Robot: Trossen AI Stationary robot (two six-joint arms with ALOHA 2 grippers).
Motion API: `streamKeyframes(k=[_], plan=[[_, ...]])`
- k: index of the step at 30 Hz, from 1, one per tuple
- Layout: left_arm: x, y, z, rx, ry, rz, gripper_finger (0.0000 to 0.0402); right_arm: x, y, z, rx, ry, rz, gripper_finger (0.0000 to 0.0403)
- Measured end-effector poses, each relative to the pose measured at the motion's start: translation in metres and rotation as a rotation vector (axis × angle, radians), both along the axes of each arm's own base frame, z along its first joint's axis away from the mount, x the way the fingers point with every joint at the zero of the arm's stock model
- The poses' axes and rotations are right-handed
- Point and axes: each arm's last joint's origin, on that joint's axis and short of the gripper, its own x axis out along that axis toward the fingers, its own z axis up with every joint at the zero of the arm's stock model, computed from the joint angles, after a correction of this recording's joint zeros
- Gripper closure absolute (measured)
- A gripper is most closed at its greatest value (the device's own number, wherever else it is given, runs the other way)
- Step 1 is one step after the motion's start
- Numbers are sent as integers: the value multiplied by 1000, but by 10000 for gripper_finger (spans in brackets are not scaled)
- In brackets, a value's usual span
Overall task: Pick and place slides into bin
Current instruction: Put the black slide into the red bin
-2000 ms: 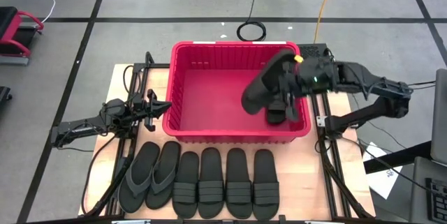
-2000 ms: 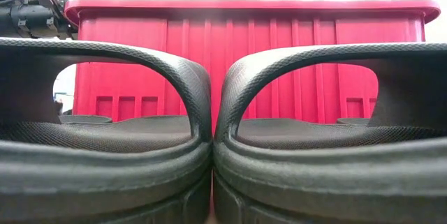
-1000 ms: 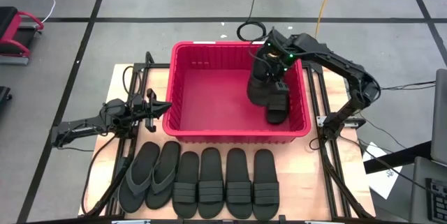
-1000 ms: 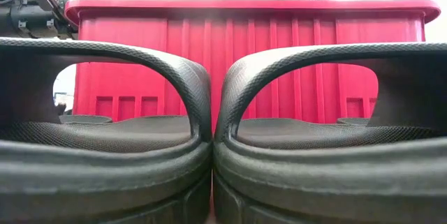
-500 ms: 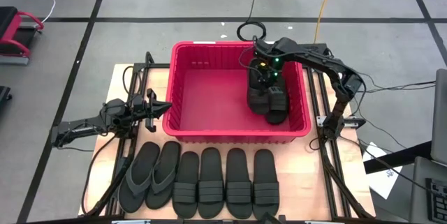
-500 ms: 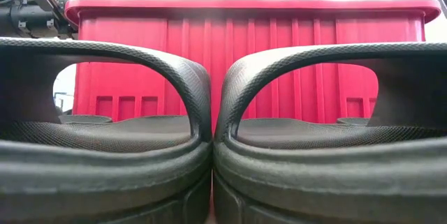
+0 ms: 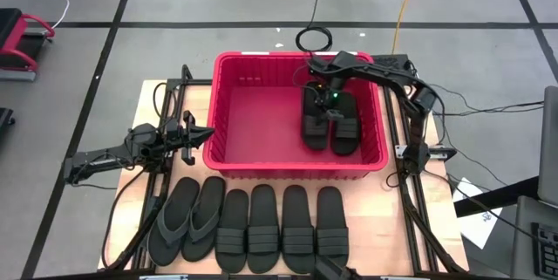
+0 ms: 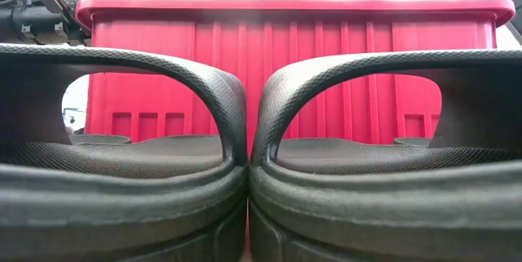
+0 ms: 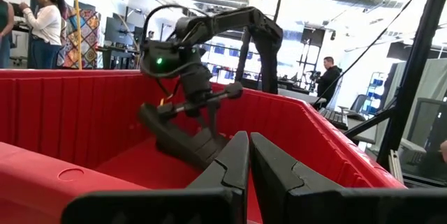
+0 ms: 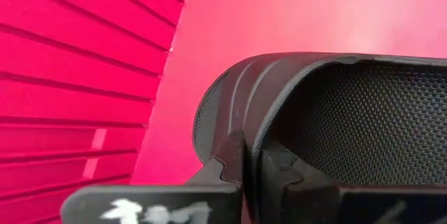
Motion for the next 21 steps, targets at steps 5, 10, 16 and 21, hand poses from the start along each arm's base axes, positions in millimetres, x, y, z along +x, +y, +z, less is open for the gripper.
streamKeyframes(k=[5,10,16,21], plan=[[0,0,0,0,0,0,378,2,-6,-16,35,33,-12,399],[0,0,0,0,0,0,378,0,-10,-20,60,16,-43,399],[0,0,0,0,0,0,378,-3,-13,-29,90,9,-91,399],[0,0,0,0,0,0,378,-12,-8,-36,84,94,-63,399]])
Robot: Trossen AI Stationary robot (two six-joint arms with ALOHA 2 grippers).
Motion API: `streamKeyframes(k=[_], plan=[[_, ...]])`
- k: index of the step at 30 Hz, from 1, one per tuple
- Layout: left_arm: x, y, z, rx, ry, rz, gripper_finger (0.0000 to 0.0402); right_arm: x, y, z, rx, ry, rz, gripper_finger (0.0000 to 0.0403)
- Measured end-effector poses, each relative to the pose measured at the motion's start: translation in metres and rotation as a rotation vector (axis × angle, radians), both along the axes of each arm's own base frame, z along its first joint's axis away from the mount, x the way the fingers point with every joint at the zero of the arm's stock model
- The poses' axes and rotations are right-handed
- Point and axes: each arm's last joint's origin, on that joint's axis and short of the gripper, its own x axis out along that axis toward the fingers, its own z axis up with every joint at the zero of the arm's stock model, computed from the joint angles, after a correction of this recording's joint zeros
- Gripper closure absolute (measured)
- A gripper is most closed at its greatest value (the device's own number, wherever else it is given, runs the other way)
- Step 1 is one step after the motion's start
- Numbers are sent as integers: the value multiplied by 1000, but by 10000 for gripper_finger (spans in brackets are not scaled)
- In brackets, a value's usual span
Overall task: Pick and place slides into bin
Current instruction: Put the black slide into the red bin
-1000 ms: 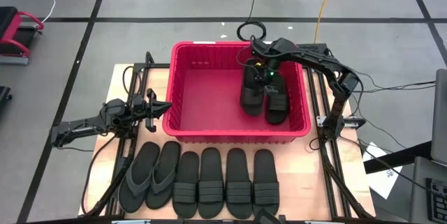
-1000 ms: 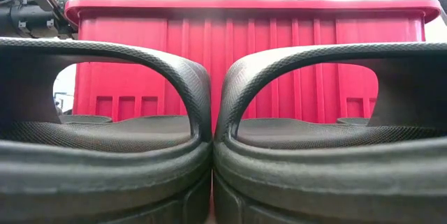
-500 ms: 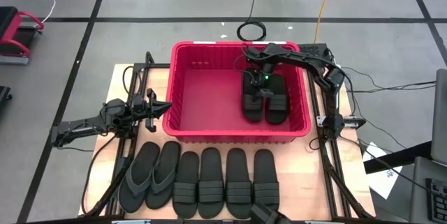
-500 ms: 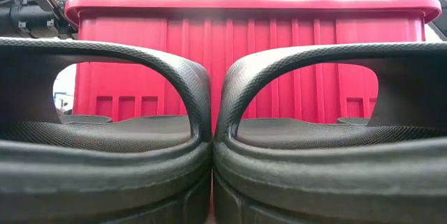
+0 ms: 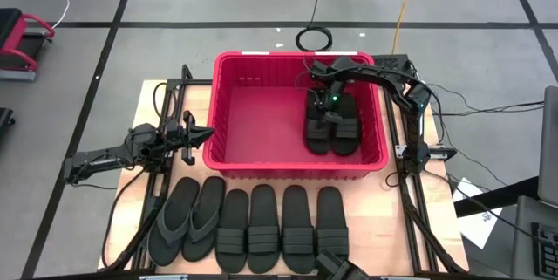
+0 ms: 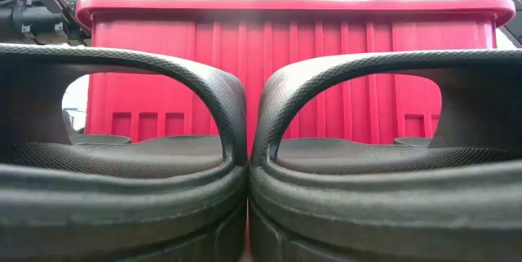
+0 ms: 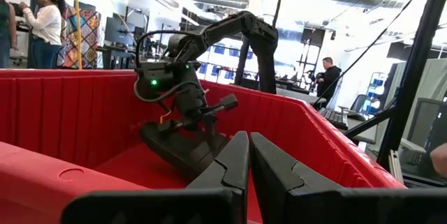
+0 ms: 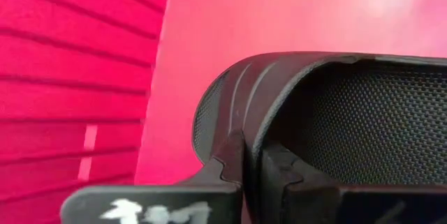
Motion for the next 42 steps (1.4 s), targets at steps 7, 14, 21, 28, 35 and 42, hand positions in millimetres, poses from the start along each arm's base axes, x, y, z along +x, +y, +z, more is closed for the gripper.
streamKeyframes(k=[7,14,21,28,35,42], plan=[[0,0,0,0,0,0,378,-9,-3,-4,0,37,-1,399],[0,0,0,0,0,1,378,-14,-3,-19,22,18,-45,399],[0,0,0,31,9,11,378,-20,5,-34,69,31,-48,399],[0,0,0,39,10,15,378,-20,4,-36,52,15,-45,399],[0,0,0,39,9,15,378,-18,2,-37,23,0,-43,376],[0,0,0,38,9,15,378,-17,0,-31,-53,63,-89,285]])
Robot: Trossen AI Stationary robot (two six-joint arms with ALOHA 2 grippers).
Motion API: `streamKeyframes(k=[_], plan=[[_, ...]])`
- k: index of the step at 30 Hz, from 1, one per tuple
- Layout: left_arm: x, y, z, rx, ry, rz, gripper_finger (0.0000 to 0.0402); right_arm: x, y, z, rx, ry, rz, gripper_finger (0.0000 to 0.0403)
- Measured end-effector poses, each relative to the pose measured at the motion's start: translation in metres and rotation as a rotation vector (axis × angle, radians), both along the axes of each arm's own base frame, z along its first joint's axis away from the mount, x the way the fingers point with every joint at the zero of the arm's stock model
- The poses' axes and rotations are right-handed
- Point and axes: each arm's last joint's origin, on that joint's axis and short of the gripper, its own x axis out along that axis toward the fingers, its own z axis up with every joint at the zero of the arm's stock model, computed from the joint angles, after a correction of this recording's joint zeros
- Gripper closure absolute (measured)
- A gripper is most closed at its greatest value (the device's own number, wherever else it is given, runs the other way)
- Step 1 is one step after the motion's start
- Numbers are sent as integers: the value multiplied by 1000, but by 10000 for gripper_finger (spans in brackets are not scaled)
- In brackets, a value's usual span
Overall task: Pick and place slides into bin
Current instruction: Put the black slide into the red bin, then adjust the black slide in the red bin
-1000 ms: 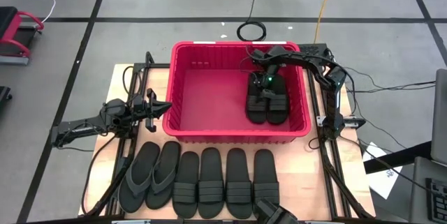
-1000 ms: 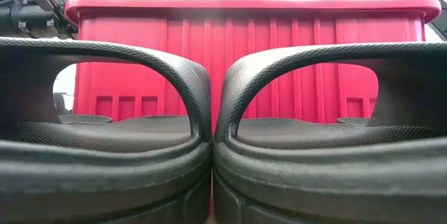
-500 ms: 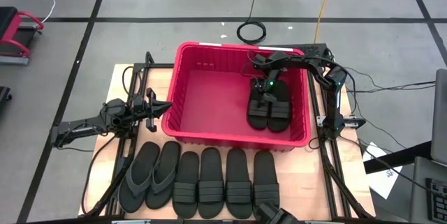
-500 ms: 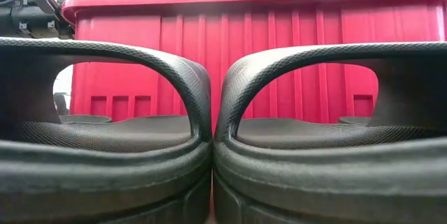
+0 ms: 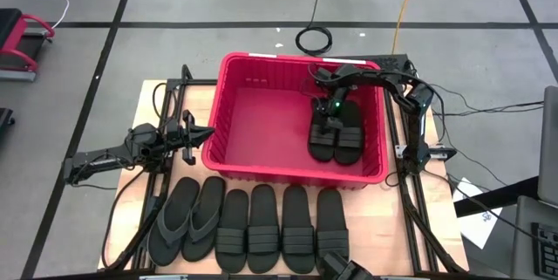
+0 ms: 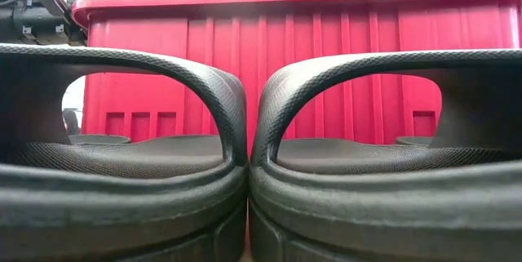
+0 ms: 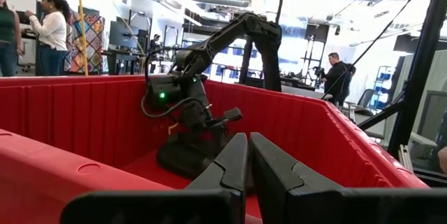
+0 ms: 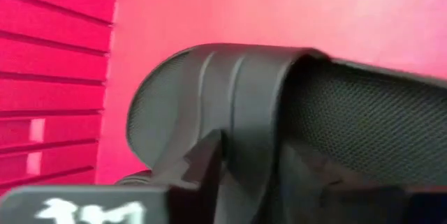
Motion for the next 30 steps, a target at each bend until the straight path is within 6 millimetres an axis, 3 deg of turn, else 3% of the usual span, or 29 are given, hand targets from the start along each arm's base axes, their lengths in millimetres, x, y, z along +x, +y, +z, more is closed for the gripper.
streamKeyframes(k=[6,13,22,30], plan=[[0,0,0,-1,-1,0,378,2,1,29,-178,-23,3,238],[0,0,0,0,0,0,378,-2,5,69,-327,-123,-4,229],[0,0,0,5,0,1,378,-2,10,64,-232,-83,-42,267],[0,0,0,4,0,1,378,1,20,67,-197,-45,-57,267]])
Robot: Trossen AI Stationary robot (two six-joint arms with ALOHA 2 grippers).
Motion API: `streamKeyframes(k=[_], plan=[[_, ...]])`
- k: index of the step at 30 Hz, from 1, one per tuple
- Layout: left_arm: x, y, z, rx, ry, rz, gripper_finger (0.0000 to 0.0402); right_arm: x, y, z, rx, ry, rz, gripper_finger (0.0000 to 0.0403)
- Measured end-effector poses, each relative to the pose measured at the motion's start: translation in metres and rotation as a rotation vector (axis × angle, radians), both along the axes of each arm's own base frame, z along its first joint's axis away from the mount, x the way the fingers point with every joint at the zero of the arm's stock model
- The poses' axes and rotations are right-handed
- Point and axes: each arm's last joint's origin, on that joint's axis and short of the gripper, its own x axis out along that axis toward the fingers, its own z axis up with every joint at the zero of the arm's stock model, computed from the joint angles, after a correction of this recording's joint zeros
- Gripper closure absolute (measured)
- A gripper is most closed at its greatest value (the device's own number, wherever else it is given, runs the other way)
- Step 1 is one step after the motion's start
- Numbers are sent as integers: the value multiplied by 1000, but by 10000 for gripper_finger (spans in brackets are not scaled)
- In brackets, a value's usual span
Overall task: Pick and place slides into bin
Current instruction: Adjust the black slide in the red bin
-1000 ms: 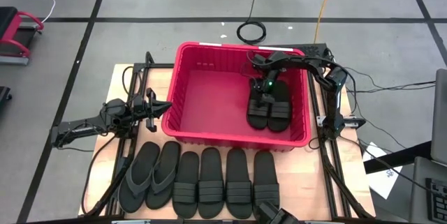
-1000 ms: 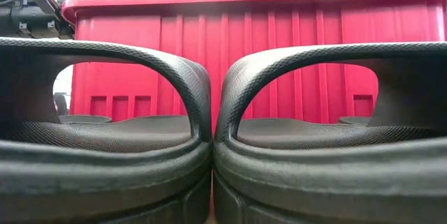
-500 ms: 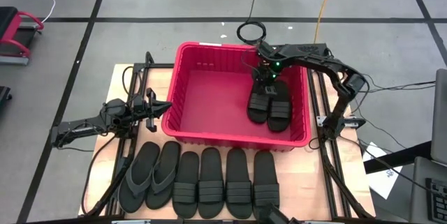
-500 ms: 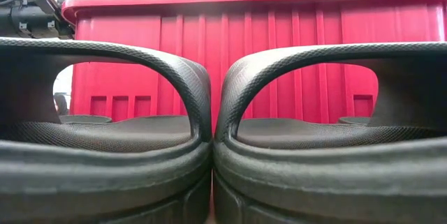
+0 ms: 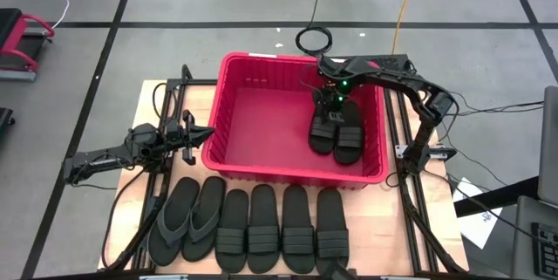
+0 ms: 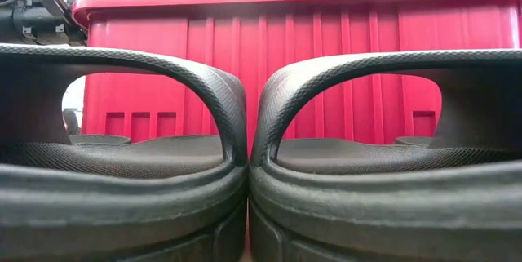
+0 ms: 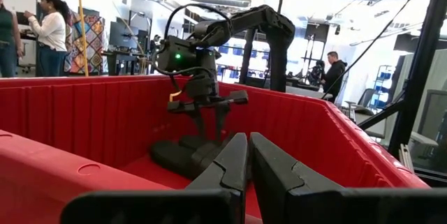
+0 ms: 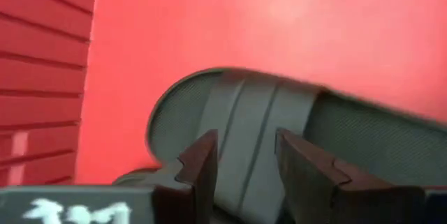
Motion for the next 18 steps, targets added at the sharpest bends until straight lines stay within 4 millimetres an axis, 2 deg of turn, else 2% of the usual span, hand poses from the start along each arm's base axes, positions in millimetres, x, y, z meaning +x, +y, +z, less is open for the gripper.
streamKeyframes(k=[5,11,15,18], plan=[[0,0,0,-3,-1,0,378,-6,12,7,-7,77,34,264],[0,0,0,-2,0,0,378,-33,28,25,-37,306,84,264],[0,0,0,7,1,2,378,-42,23,33,-59,289,34,264],[0,0,0,27,4,5,378,-44,15,28,-51,302,-3,264]])
